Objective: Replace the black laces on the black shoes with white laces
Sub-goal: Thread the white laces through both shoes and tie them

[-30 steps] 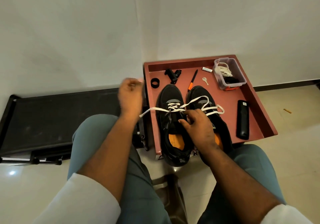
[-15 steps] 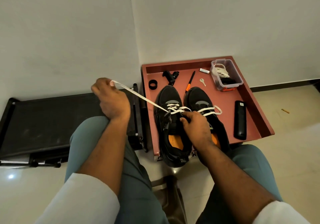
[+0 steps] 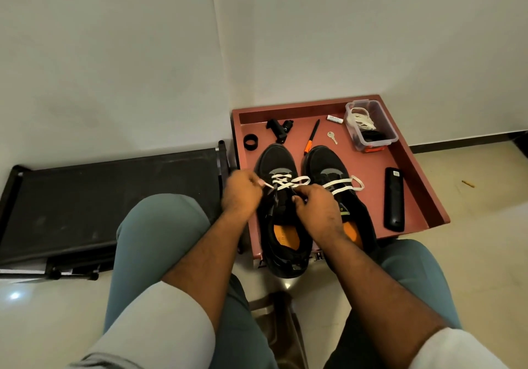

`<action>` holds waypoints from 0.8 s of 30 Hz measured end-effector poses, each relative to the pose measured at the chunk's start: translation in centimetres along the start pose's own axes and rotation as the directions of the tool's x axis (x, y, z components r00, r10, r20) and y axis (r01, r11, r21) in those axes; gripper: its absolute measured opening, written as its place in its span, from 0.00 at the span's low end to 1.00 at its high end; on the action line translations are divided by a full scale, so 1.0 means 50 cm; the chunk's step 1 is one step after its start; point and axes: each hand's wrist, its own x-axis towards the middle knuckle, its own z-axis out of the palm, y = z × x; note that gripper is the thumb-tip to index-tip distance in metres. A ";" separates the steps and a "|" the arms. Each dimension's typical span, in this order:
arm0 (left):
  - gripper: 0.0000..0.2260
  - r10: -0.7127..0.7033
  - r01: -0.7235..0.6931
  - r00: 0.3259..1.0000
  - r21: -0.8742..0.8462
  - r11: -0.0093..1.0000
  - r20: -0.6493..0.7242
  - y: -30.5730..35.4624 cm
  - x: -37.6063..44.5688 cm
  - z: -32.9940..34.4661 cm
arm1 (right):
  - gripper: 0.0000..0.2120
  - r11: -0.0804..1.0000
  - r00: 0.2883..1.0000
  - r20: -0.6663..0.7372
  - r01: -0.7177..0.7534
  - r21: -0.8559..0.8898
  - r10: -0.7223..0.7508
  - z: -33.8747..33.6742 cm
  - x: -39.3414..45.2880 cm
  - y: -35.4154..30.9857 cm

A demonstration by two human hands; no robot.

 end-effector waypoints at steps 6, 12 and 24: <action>0.05 -0.277 0.210 0.875 -0.205 0.956 -0.398 -0.019 0.038 -0.112 | 0.13 0.999 0.999 -0.018 -0.032 -0.016 0.031 -0.008 0.004 0.006; 0.16 0.190 -0.187 0.981 0.092 0.978 -0.027 0.022 -0.016 -0.056 | 0.12 0.999 1.000 -0.008 -0.029 -0.025 0.029 -0.002 0.005 0.006; 0.04 0.091 -0.126 0.978 0.186 0.974 0.187 0.012 -0.011 -0.008 | 0.11 0.999 1.000 -0.013 -0.024 -0.041 0.023 0.008 0.009 -0.002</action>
